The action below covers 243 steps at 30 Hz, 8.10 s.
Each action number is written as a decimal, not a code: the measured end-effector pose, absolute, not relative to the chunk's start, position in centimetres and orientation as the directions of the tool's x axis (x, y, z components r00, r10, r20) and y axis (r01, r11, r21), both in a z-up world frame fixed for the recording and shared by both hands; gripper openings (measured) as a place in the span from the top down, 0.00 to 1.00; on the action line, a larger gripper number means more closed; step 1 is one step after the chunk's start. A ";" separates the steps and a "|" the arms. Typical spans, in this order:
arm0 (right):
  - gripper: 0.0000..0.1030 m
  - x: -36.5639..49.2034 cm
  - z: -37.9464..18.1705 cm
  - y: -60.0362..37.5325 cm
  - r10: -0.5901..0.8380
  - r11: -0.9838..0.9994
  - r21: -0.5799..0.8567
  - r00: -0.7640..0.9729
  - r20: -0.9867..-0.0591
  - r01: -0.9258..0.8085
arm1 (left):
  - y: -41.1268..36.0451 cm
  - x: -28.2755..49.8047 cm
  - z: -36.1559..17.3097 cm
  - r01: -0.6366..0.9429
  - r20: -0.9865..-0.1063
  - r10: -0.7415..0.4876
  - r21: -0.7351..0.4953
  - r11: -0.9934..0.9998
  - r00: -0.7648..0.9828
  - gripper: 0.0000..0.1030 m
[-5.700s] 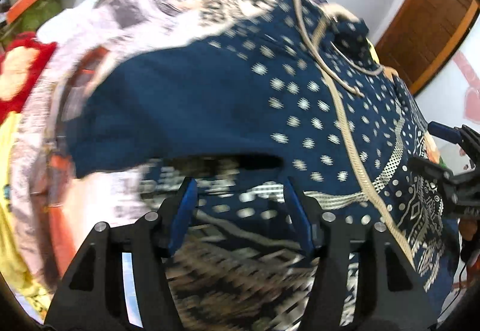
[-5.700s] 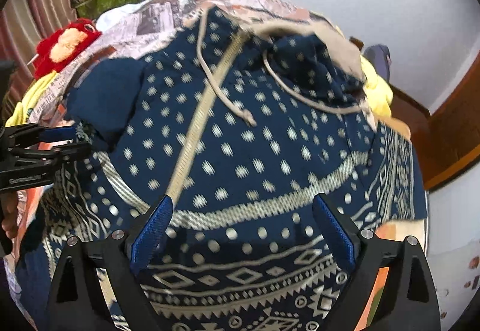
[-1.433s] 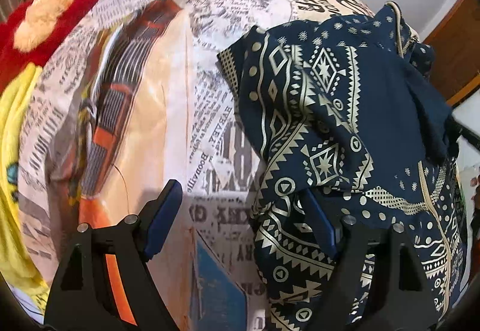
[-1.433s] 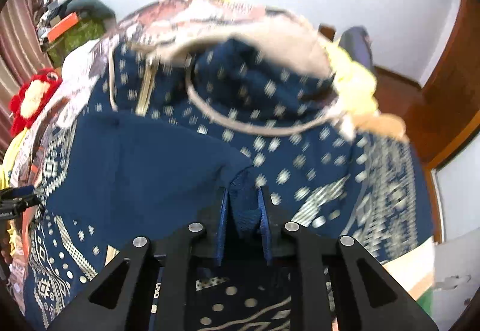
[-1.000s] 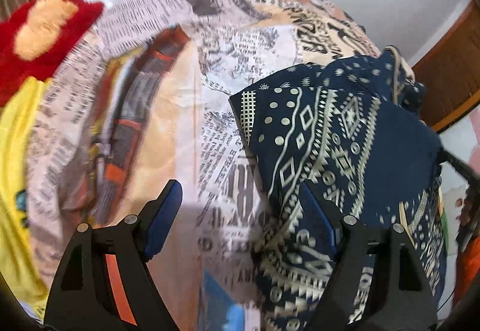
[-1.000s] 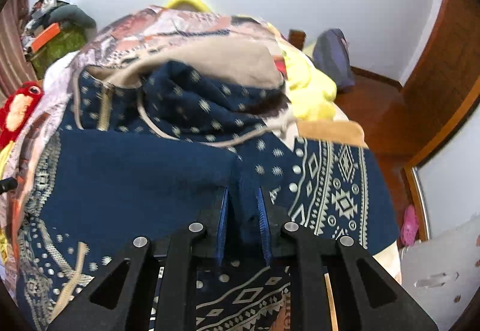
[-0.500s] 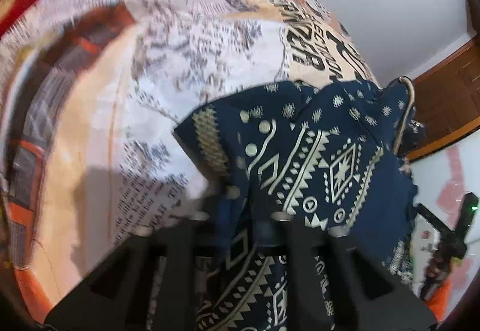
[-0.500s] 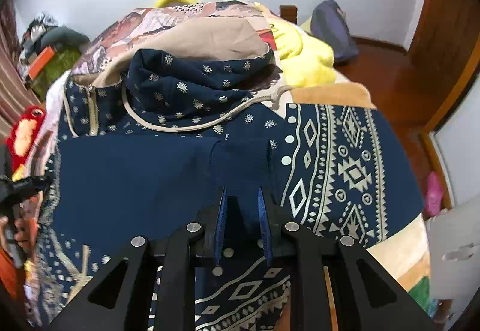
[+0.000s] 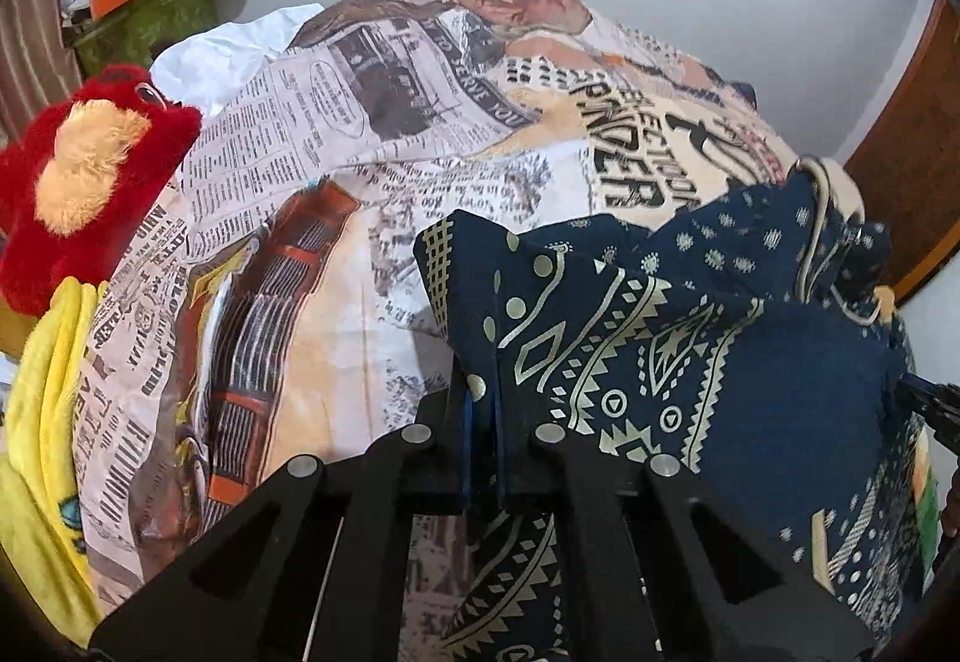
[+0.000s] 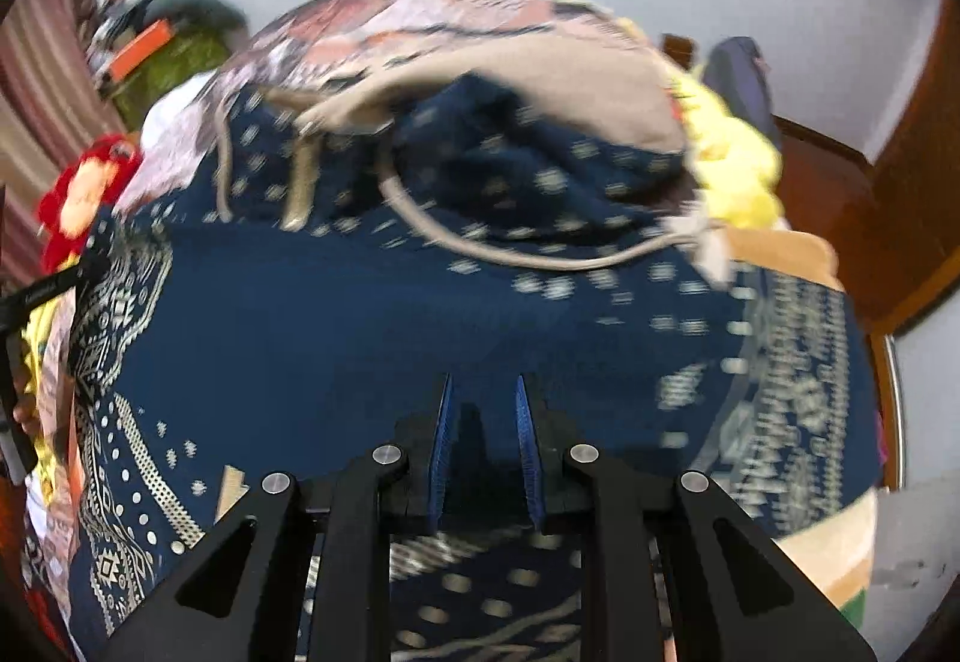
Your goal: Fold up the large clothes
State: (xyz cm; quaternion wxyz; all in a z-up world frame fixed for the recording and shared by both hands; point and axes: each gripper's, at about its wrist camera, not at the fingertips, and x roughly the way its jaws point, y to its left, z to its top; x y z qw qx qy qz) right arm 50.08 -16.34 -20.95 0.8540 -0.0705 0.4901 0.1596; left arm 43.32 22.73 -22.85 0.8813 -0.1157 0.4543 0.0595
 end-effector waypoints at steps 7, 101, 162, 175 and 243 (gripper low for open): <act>0.83 49.6 -24.5 -12.2 0.050 0.891 -0.192 0.509 -0.859 -0.411 | 21.9 43.4 -26.1 -0.195 -0.848 0.007 -0.113 0.974 0.530 0.94; 0.95 47.6 -23.3 -13.8 0.234 0.968 0.177 0.379 -0.895 -0.178 | 12.5 34.2 -16.9 0.035 -0.796 -0.088 -0.084 0.996 0.599 0.17; 0.95 44.8 -26.4 -26.4 0.129 0.978 0.051 0.392 -0.911 -0.203 | -2.4 43.8 -12.6 0.215 -0.721 -0.185 -0.052 0.975 0.667 0.94; 0.95 45.0 -26.7 -26.9 0.129 0.978 0.053 0.389 -0.912 -0.201 | 7.2 39.3 -24.0 0.078 -0.892 -0.158 -0.138 0.987 0.423 0.77; 0.95 48.5 -25.5 -19.2 0.149 0.909 -0.031 0.396 -0.906 -0.415 | 17.5 36.8 -15.7 -0.081 -0.737 -0.019 -0.100 0.992 0.676 0.91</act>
